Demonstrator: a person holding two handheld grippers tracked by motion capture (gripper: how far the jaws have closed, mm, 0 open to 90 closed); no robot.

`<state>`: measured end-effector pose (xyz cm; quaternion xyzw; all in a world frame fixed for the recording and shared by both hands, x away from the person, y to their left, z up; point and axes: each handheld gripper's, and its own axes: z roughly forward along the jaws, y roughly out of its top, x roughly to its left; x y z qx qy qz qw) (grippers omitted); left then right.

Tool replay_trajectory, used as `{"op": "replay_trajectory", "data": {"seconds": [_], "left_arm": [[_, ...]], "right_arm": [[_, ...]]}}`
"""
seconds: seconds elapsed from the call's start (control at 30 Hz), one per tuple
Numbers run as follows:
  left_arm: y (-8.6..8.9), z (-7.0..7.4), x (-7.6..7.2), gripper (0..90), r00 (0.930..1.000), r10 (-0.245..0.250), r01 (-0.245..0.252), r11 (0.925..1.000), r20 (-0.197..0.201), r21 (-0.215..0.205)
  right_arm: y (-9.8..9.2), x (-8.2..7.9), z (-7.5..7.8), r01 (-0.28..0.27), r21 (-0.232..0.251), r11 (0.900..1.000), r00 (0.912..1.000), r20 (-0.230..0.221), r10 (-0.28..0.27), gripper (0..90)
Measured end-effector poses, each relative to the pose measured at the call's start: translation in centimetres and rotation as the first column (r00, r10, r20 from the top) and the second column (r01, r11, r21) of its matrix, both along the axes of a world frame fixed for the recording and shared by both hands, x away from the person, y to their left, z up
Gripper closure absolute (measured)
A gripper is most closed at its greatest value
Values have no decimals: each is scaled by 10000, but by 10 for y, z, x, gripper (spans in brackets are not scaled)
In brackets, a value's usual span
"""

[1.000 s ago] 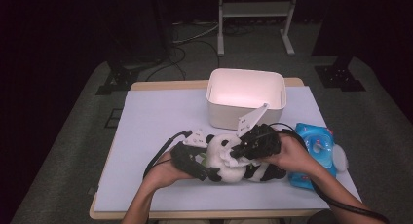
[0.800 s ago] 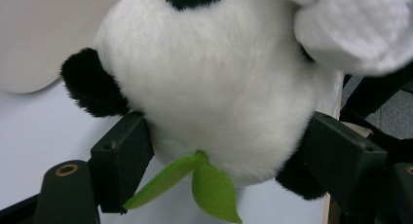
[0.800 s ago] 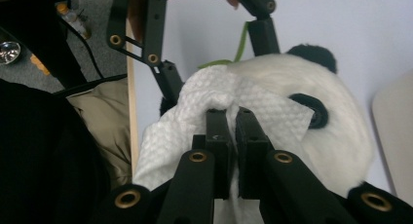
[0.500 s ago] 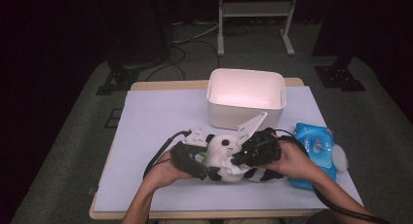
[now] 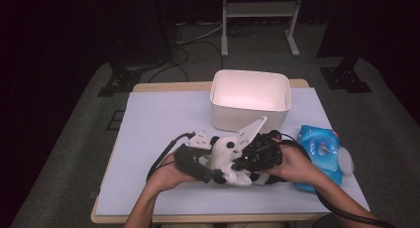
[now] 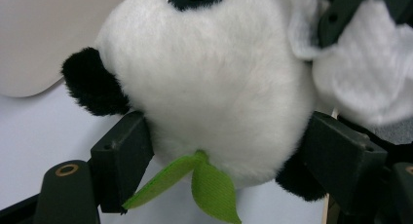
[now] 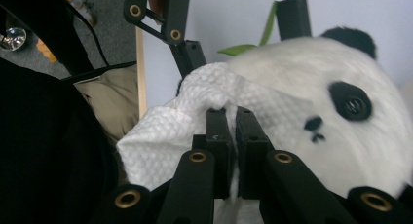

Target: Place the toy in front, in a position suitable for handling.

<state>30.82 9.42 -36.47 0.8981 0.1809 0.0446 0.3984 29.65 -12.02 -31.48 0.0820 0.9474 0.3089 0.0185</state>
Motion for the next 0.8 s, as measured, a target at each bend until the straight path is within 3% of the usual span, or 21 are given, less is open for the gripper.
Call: {"op": "replay_trajectory", "data": {"seconds": [0.13, 0.4, 0.8], "left_arm": [[2, -2, 2, 208, 10000, 7, -7, 10000, -63, 35], [3, -3, 3, 208, 9998, 68, -68, 10000, -161, 20], [8, -8, 7, 207, 9986, 211, -216, 9997, -483, -111]], "right_arm": [[6, 0, -4, -164, -116, 9998, 9999, -1, 164, 857], [-2, -1, -6, -16, -116, 9999, 10000, -65, 16, 857], [-37, 1, -11, 737, -42, 9973, 9970, -254, -738, 859]]}}
